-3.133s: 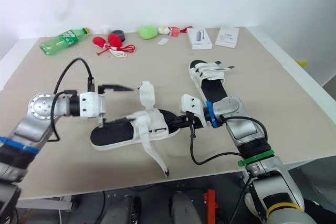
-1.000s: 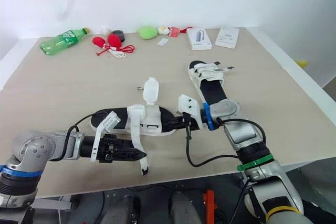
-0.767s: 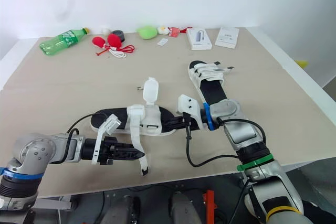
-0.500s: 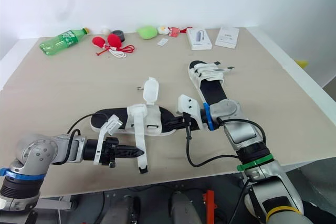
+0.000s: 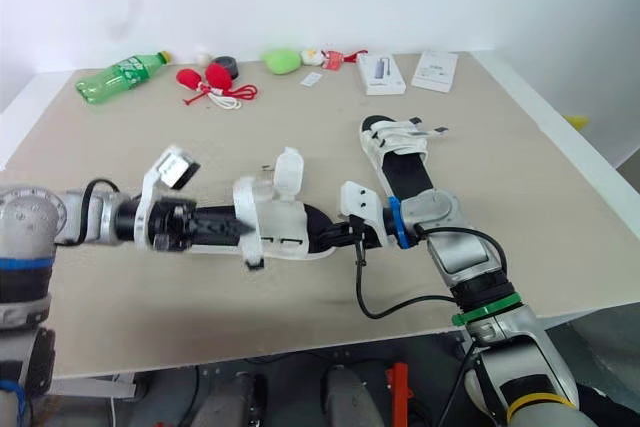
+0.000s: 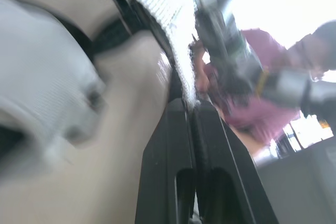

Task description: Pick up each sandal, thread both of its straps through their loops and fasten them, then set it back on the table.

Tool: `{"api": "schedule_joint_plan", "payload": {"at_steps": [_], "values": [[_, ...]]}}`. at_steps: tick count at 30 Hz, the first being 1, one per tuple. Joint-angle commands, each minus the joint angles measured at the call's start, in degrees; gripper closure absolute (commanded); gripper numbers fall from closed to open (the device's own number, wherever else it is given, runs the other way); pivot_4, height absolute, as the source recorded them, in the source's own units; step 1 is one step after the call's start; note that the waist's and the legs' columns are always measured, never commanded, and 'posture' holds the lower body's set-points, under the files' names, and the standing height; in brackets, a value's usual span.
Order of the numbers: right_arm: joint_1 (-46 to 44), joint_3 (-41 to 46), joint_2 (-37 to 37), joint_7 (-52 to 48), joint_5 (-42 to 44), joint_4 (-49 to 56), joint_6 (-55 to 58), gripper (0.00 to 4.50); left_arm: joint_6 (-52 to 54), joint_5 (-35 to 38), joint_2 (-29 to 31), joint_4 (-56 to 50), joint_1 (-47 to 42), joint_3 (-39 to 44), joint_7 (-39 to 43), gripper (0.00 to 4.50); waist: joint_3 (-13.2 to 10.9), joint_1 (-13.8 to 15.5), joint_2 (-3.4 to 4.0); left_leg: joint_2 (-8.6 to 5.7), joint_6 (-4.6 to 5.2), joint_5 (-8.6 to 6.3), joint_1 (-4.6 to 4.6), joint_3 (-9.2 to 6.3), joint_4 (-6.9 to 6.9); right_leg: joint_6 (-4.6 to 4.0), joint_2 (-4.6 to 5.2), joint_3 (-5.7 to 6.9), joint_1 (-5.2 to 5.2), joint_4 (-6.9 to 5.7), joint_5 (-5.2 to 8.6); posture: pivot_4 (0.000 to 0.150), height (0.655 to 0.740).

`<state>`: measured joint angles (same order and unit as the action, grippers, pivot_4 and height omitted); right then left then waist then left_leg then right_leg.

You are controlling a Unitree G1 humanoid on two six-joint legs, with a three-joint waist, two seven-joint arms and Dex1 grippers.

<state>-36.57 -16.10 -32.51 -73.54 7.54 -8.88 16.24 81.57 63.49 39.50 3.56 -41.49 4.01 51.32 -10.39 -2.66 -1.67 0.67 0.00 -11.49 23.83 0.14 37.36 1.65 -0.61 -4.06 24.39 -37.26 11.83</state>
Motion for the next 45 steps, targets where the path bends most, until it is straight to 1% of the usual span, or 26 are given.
{"api": "schedule_joint_plan", "payload": {"at_steps": [1,5,9,11,14,21,25,39,43,45], "values": [[-1.2,0.2,0.0,0.0,0.2,0.7,-0.9,4.5,-6.0,-6.4,-1.3,6.5,-2.4,-3.3,3.2,4.43,0.0,0.0,0.0,0.0,-0.03,-0.02,0.0,0.0,-0.01,0.01,0.0,0.0,0.0,0.0,0.01,0.15,0.74],[-0.7,0.6,-0.6,-0.1,0.2,1.3,-0.8,4.5,-8.5,-9.8,-4.2,13.0,-6.6,-4.1,5.0,4.43,0.0,0.1,0.0,0.04,-0.12,-0.07,0.18,-0.04,0.01,0.06,0.0,0.01,0.12,0.0,0.08,0.15,0.74],[-0.2,0.7,-0.8,0.3,0.1,1.9,-0.6,4.5,-9.9,-12.7,-4.8,15.0,-7.9,-5.9,8.3,4.43,0.0,0.0,0.0,0.02,-0.12,-0.07,0.44,0.0,0.02,0.08,0.01,-0.05,0.44,-0.03,0.06,0.15,0.74],[0.1,0.6,-0.9,0.4,0.2,2.3,-0.5,4.5,-9.0,-12.6,-5.5,17.1,-9.2,-4.8,8.8,4.43,0.0,0.0,0.0,0.03,-0.14,-0.08,0.46,0.0,0.01,0.07,0.01,-0.08,0.49,-0.04,0.06,0.15,0.74],[0.5,0.7,-1.2,0.6,0.2,2.8,-0.4,4.5,-9.5,-14.0,-4.8,18.7,-10.4,-5.3,10.9,4.43,0.0,0.0,0.0,0.03,-0.14,-0.08,0.51,0.0,0.03,0.08,0.0,-0.05,0.53,-0.07,0.06,0.15,0.74],[0.5,0.7,-1.5,0.7,0.2,2.6,-0.5,4.5,-5.8,-14.4,-2.8,16.4,-10.0,-7.4,16.3,4.43,0.0,0.0,0.0,0.02,-0.14,-0.08,0.51,0.01,0.03,0.09,0.0,-0.06,0.53,-0.08,0.07,0.15,0.74],[0.2,0.5,-1.4,0.6,0.2,2.3,-0.5,4.5,-5.6,-15.5,-1.6,15.8,-9.6,-8.8,18.2,4.43,0.0,0.0,0.0,0.02,-0.14,-0.08,0.51,0.0,0.04,0.09,0.0,-0.06,0.53,-0.1,0.07,0.15,0.74],[0.0,0.4,-1.6,0.3,0.0,1.8,-0.5,4.5,-6.6,-19.2,-1.0,16.8,-9.8,-11.1,22.0,4.43,0.0,0.0,0.0,0.02,-0.14,-0.08,0.51,0.0,0.08,0.09,0.0,-0.06,0.54,-0.16,0.07,0.15,0.74],[-0.2,0.3,-1.6,0.2,0.0,1.9,-0.5,4.5,-8.0,-21.0,-0.7,16.7,-9.8,-12.7,23.3,4.43,0.0,0.0,0.0,0.02,-0.14,-0.08,0.51,0.0,0.08,0.08,-0.01,-0.05,0.54,-0.16,0.08,0.15,0.74],[-0.3,0.4,-1.5,0.2,0.0,1.7,-0.5,4.5,-10.5,-22.7,-0.7,16.5,-9.5,-14.0,24.0,4.43,0.0,0.0,0.0,0.02,-0.14,-0.08,0.51,0.0,0.08,0.09,-0.01,-0.06,0.53,-0.17,0.08,0.15,0.74]]}}
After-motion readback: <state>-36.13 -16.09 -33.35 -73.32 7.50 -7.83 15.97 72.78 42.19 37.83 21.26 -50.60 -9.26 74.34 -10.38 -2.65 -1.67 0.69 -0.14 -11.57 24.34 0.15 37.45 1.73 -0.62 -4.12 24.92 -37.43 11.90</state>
